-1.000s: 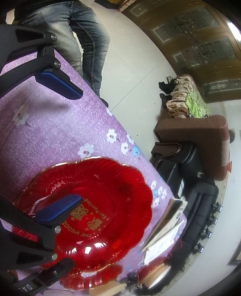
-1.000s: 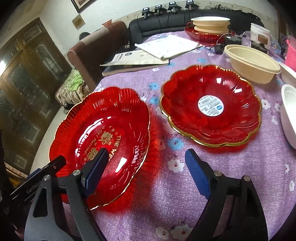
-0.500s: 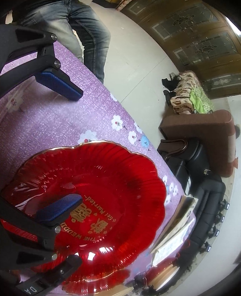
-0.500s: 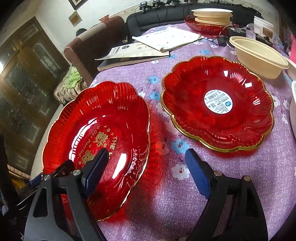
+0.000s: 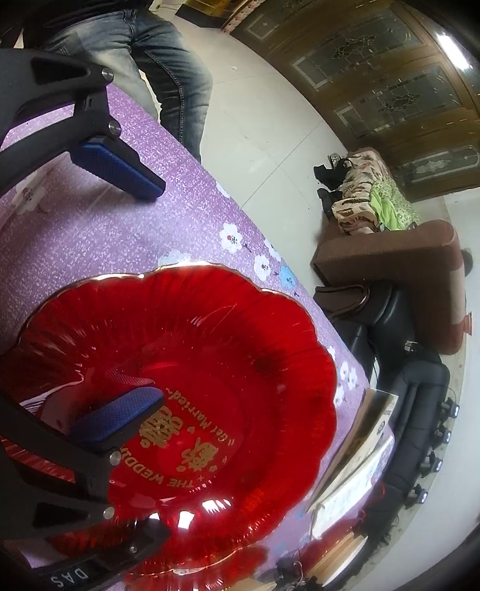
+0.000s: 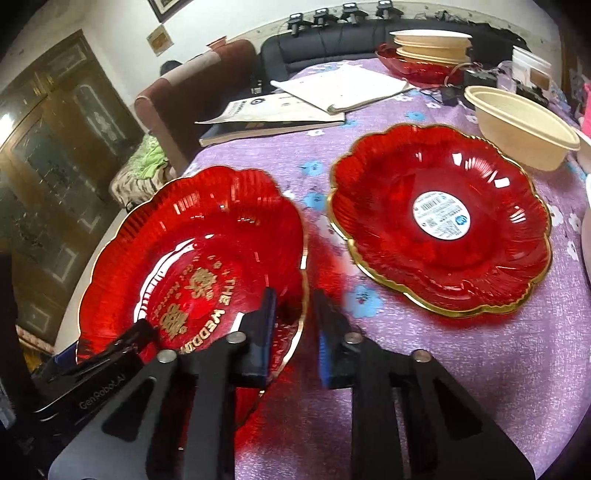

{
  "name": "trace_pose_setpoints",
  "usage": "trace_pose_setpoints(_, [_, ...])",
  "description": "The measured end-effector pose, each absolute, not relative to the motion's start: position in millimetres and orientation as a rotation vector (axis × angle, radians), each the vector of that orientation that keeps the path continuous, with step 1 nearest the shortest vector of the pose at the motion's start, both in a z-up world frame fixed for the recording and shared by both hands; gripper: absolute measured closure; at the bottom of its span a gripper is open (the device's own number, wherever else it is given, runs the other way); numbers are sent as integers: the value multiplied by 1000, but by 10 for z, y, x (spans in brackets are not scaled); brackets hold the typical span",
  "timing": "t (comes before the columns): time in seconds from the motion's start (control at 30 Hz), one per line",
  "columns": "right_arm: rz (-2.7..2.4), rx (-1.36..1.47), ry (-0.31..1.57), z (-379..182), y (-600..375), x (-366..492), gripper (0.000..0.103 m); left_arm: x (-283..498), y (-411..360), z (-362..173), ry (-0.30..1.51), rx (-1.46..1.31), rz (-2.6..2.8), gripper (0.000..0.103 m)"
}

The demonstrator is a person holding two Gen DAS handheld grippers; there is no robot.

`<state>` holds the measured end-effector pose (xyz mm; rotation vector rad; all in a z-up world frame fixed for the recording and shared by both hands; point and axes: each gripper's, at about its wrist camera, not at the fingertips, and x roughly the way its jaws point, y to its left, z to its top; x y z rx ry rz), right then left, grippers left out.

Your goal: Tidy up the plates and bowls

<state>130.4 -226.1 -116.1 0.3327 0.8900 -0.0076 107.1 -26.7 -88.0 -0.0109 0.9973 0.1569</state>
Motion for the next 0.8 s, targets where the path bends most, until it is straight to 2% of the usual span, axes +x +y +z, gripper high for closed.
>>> trace_pose_setpoints(0.07, [2, 314, 883, -1166, -2221, 1301, 90, 1051, -284, -876, 984, 3, 146, 5])
trace_pose_setpoints(0.1, [3, 313, 883, -1173, -2217, 1303, 90, 1039, -301, -870, 975, 9, 137, 9])
trace_pose_setpoints(0.27, [7, 302, 867, -1183, -2199, 1296, 90, 1018, -383, -836, 944, 28, 89, 41])
trace_pose_setpoints(0.3, [7, 285, 860, -1183, -2185, 1292, 90, 1027, -402, -833, 942, 22, 74, 51])
trace_pose_setpoints(0.4, [6, 251, 846, -1187, -2157, 1281, 89, 1009, -415, -822, 934, 29, 80, 57])
trace_pose_setpoints(0.5, [19, 264, 847, -1192, -2184, 1280, 89, 976, -363, -811, 922, 39, 104, 73])
trace_pose_setpoints(0.8, [43, 322, 884, -1164, -2220, 1155, 90, 799, -297, -764, 950, 35, 66, 77])
